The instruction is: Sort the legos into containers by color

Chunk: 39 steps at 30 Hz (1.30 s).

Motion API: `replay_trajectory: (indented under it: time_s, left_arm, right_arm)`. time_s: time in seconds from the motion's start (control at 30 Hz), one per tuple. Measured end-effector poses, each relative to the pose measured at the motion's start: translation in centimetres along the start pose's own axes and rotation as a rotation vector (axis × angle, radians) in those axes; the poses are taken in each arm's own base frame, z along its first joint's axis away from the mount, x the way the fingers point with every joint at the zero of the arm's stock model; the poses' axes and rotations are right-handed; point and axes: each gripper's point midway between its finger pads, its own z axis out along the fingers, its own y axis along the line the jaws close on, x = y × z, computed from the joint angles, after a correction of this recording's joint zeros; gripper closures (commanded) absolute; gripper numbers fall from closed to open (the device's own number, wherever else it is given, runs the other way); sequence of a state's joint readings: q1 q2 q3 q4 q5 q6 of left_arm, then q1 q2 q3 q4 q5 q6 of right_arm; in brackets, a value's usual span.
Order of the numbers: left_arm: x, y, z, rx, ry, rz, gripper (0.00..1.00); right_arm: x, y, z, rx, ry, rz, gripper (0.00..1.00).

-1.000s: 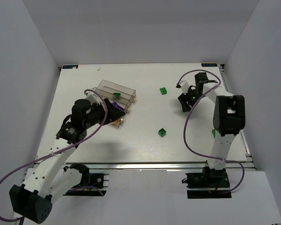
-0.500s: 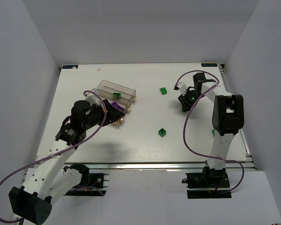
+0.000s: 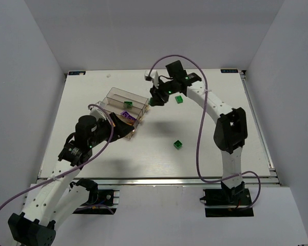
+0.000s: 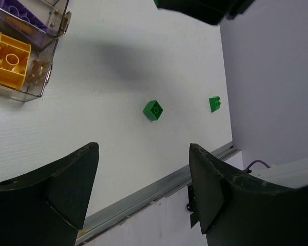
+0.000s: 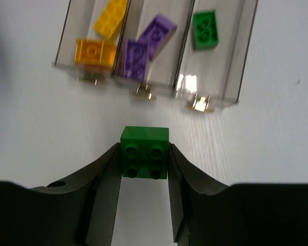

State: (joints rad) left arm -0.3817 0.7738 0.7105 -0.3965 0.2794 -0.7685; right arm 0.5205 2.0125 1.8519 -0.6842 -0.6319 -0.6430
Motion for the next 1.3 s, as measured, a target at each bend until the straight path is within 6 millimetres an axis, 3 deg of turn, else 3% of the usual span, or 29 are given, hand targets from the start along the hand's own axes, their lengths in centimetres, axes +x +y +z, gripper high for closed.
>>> replay_trajectory:
  time_s: [0.1, 0.2, 0.33, 0.5, 0.93, 1.13, 1.3]
  left_arm:
    - [-0.3, -0.3, -0.8, 0.011, -0.027, 0.003, 0.19]
    - [-0.2, -0.4, -1.3, 0.018, -0.041, -0.004, 0.19]
    - [0.1, -0.1, -1.5, 0.006, -0.038, -0.024, 0.19]
    - [0.6, 0.5, -1.4, -0.017, -0.023, -0.045, 0.19]
    - [0.9, 0.7, -1.5, -0.026, -0.014, -0.064, 0.19]
    - [1.4, 0.5, -1.3, -0.017, 0.016, -0.082, 0.20]
    - [1.8, 0.7, -0.6, -0.028, 0.059, -0.098, 0.21]
  right_arm:
    - [-3.9, -1.2, 2.3, 0.035, -0.075, 0.039, 0.99]
    - [-5.6, -3.5, 4.9, 0.096, -0.128, 0.086, 0.98]
    - [-4.5, -4.8, 8.2, 0.149, -0.120, 0.151, 0.92]
    - [-3.8, -4.9, 11.3, 0.189, -0.108, 0.169, 0.82]
    - [-4.6, -5.1, 12.5, 0.240, -0.124, 0.128, 0.37]
    - [-4.5, -5.2, 12.5, 0.240, -0.121, 0.117, 0.33]
    - [-5.6, -5.2, 12.1, 0.228, -0.149, 0.123, 0.37]
